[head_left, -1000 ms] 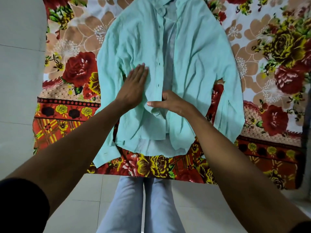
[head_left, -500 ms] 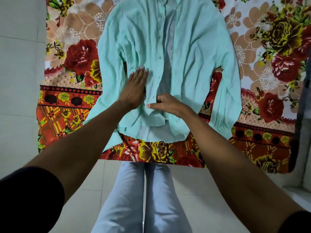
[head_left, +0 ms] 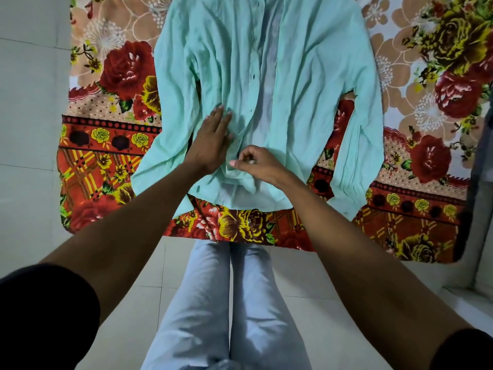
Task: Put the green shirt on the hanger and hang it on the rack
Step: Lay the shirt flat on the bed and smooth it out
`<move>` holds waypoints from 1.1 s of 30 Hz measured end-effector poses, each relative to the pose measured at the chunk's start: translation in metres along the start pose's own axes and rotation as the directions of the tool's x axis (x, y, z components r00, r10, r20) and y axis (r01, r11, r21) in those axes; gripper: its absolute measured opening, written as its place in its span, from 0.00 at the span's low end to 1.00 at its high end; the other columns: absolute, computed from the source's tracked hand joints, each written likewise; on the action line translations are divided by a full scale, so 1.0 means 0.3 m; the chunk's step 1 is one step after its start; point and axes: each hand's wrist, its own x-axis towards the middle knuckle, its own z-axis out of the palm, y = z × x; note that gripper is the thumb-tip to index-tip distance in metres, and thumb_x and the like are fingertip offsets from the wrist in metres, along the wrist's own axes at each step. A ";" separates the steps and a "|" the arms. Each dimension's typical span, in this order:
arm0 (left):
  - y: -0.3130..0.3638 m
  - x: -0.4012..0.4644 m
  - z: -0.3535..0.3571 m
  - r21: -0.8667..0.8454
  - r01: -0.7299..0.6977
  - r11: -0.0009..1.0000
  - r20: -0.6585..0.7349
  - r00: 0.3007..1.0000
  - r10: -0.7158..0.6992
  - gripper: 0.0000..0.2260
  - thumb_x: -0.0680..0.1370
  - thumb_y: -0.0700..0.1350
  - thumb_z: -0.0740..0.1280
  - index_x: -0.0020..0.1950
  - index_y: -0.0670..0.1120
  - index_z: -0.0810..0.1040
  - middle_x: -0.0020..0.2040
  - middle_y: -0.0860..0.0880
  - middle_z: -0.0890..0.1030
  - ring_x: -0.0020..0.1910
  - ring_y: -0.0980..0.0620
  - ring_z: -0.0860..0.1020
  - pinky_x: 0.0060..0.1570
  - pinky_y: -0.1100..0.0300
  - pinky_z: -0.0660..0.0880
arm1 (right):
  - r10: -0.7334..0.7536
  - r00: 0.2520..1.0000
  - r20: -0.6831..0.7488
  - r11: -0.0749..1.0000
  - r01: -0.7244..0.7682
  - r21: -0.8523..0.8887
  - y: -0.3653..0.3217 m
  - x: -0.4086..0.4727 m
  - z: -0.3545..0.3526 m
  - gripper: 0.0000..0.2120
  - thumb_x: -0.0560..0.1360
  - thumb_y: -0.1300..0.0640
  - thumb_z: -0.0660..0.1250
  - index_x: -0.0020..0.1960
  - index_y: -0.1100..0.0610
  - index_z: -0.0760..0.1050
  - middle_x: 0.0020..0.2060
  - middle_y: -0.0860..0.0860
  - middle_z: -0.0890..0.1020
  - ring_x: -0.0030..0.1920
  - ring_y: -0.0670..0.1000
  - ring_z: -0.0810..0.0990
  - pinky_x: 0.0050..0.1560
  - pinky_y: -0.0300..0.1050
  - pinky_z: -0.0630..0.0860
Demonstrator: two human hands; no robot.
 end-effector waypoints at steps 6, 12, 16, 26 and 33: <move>0.007 -0.073 0.059 -0.066 -0.061 0.996 -0.007 0.998 0.061 0.18 0.86 0.47 0.56 0.68 0.37 0.76 0.69 0.35 0.75 0.70 0.34 0.71 0.69 0.38 0.66 | -0.216 0.975 -0.050 0.912 0.184 -0.368 0.037 -0.004 0.054 0.13 0.67 0.55 0.79 0.36 0.55 0.75 0.30 0.48 0.74 0.33 0.49 0.72 0.36 0.46 0.66; -0.003 -0.087 0.032 -0.075 0.106 0.992 0.243 0.966 -0.084 0.28 0.85 0.58 0.44 0.84 0.47 0.55 0.84 0.45 0.51 0.84 0.47 0.44 0.80 0.44 0.37 | -0.110 0.944 -0.312 0.993 0.116 0.003 0.085 -0.095 0.084 0.13 0.75 0.51 0.74 0.38 0.59 0.81 0.32 0.49 0.79 0.33 0.46 0.78 0.34 0.40 0.71; 0.027 -0.112 0.062 0.059 0.056 0.997 0.252 0.965 -0.069 0.31 0.84 0.60 0.42 0.84 0.46 0.45 0.84 0.43 0.45 0.83 0.45 0.41 0.80 0.45 0.37 | 0.011 0.955 -0.296 0.999 0.003 0.047 0.119 -0.135 0.110 0.26 0.77 0.46 0.72 0.27 0.54 0.66 0.19 0.45 0.66 0.23 0.43 0.66 0.29 0.44 0.63; 0.086 -0.154 0.130 0.425 0.009 0.905 0.255 0.958 -0.130 0.33 0.84 0.60 0.44 0.83 0.40 0.48 0.84 0.39 0.47 0.83 0.41 0.44 0.80 0.40 0.41 | 0.136 0.954 -0.266 0.937 -0.211 -0.278 0.163 -0.189 0.114 0.27 0.76 0.35 0.67 0.31 0.54 0.66 0.27 0.49 0.71 0.29 0.51 0.71 0.35 0.48 0.65; 0.177 -0.045 0.031 0.295 0.083 0.952 0.034 0.995 -0.097 0.21 0.72 0.47 0.60 0.63 0.40 0.75 0.62 0.41 0.77 0.62 0.37 0.75 0.62 0.45 0.68 | -0.367 0.734 -0.572 0.837 -0.008 -0.547 0.063 -0.104 0.046 0.18 0.79 0.42 0.65 0.54 0.57 0.78 0.48 0.53 0.80 0.53 0.57 0.78 0.46 0.55 0.78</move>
